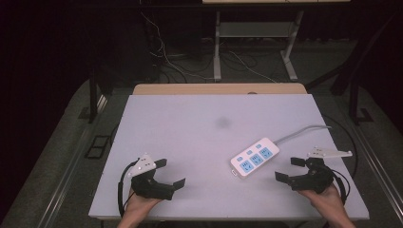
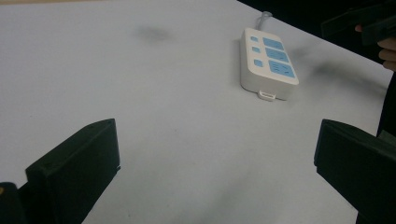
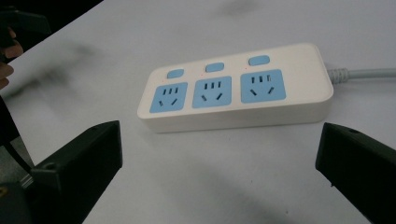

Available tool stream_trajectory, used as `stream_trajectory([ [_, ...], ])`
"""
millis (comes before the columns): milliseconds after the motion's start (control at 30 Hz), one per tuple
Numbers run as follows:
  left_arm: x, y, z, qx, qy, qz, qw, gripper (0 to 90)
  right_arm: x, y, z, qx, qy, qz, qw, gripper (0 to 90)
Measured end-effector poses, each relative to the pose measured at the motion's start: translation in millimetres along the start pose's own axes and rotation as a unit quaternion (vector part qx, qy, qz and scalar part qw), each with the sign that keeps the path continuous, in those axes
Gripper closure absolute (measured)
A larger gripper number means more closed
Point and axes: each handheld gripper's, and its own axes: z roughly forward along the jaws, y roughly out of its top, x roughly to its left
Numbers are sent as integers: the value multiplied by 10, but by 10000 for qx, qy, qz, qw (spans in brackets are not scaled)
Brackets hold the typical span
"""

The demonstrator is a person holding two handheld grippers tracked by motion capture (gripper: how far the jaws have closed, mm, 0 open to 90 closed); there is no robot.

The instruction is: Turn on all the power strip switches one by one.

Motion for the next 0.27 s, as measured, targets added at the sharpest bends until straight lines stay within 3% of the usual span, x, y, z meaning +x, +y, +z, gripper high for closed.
stream_trajectory([
  [267,3,-3,33,104,-32,10,9999,0,42,-52,11,-61,9,-67,10000,6],
])
